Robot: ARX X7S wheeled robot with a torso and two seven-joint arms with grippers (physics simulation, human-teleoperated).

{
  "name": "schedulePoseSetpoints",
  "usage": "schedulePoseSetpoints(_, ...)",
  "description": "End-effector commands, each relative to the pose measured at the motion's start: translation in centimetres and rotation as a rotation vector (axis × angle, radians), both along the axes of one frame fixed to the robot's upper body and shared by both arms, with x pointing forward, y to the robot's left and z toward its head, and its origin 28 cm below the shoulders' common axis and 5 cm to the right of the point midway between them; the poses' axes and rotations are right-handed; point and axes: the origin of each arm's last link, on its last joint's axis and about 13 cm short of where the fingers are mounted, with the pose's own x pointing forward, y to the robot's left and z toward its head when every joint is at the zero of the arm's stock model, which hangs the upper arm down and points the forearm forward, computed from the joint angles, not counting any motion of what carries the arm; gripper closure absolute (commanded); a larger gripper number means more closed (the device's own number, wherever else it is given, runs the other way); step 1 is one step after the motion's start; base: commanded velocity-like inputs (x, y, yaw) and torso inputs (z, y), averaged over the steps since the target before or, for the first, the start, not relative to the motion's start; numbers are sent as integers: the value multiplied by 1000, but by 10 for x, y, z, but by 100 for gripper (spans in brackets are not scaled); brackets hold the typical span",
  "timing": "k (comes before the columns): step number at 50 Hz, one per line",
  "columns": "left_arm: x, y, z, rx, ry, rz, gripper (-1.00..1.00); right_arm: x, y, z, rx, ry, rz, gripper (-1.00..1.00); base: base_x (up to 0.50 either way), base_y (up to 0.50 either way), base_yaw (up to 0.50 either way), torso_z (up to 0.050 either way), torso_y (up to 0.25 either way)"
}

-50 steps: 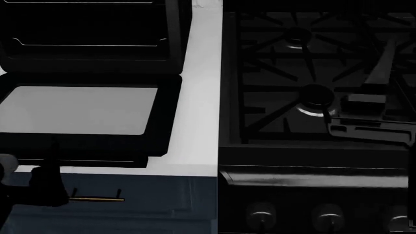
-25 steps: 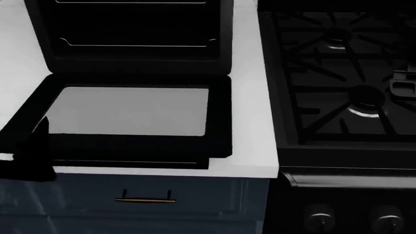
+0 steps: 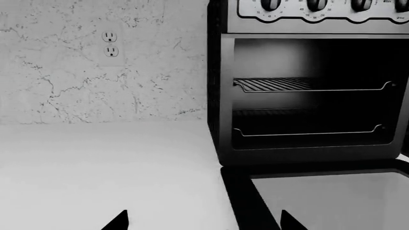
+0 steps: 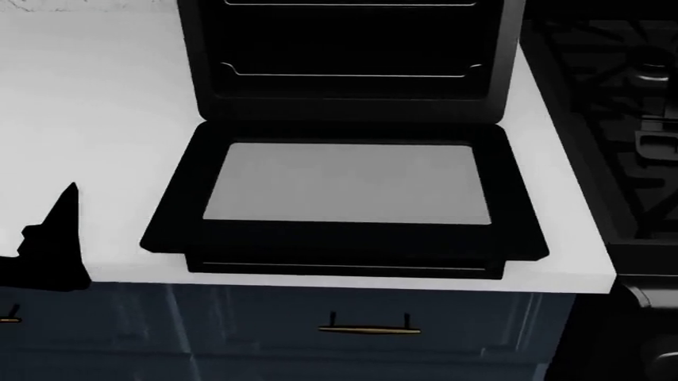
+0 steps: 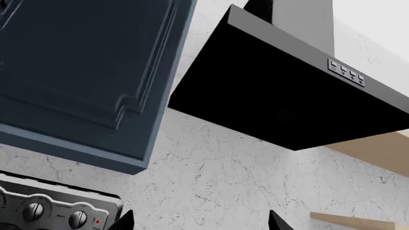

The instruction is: Close the toaster oven door.

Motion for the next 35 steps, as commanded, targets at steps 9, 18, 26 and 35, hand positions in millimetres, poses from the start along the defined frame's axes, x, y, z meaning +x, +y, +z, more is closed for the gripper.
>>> schedulePoseSetpoints(9, 0, -3, -4, 20, -23, -18, -100, -1, -2, -6, 12, 0, 12, -100, 0, 255, 0, 0, 0)
schedulePoseSetpoints(18, 1, -3, -4, 13, -31, -24, -100, -4, 1, 0, -10, -2, 6, -100, 429, 0, 0, 0, 0)
schedulePoseSetpoints(26, 0, -3, -6, 8, -28, -22, -100, -5, 1, 1, -14, -1, 4, -100, 500, 6, 0, 0, 0)
schedulePoseSetpoints(35, -1, -2, -7, 7, -44, -26, -100, -6, 2, 3, -7, -13, 15, -100, 374, 11, 0, 0, 0)
